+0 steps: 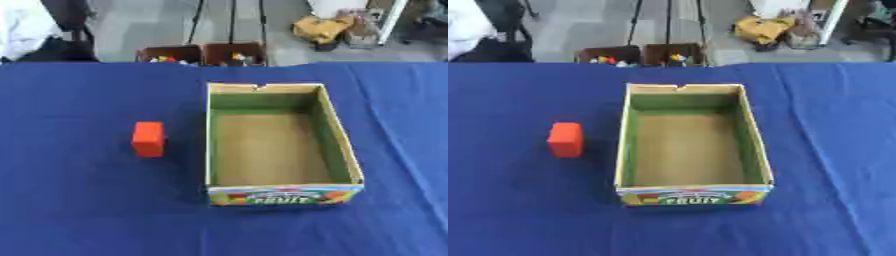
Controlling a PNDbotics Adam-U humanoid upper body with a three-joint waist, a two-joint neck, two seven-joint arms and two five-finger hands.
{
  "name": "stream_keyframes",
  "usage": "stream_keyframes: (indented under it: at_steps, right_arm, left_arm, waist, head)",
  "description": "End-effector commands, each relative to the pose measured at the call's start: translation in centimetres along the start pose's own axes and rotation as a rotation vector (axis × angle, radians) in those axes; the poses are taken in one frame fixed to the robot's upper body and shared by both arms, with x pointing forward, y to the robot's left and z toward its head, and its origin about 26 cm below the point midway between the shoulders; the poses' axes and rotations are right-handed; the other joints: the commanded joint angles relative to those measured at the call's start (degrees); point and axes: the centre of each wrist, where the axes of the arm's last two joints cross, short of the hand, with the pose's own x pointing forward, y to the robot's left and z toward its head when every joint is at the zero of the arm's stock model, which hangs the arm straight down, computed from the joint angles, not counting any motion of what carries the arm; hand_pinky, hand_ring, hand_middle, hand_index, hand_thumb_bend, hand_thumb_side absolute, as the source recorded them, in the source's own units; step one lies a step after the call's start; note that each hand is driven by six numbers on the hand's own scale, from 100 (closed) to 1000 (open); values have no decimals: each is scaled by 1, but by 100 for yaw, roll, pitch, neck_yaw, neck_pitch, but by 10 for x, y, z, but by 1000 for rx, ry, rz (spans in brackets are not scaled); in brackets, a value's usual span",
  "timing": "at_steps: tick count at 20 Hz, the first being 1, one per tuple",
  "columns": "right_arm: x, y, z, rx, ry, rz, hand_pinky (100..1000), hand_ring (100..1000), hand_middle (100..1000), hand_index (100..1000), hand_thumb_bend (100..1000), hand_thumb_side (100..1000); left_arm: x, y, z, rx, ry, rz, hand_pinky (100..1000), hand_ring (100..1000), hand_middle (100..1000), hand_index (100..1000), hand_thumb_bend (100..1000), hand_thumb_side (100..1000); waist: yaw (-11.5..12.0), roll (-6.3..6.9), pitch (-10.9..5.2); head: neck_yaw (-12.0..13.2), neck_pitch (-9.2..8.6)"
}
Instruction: Pick up objects on the table and place them in the box.
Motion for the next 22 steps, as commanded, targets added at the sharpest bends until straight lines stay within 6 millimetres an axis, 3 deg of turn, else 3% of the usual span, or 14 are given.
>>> stream_keyframes:
  at_steps: [1,10,17,22]
  right_arm:
    - [4,-1,-11,14,-47,-1,769,755,774,786,100,666]
    - [4,-1,-10,29,-42,-4,769,755,773,786,100,667]
    - [4,0,-8,46,-31,-13,770,755,774,784,100,671]
    - [5,1,-7,57,-24,-22,770,756,775,785,100,673]
  left_arm:
    - [1,12,-15,-42,-50,-26,573,723,782,903,100,815]
    - [-1,32,-50,-257,-97,-174,592,744,815,940,100,782]
    - [0,30,-81,-559,-143,-263,644,772,832,969,100,803]
    - [-4,28,-96,-876,-158,-318,647,782,839,976,100,816]
  waist:
    - [-3,113,-86]
    - [-62,178,-154]
    - [-136,192,-175]
    - [-220,215,-186]
  head:
    - [-17,-66]
    - [42,14]
    - [128,42]
    - [217,77]
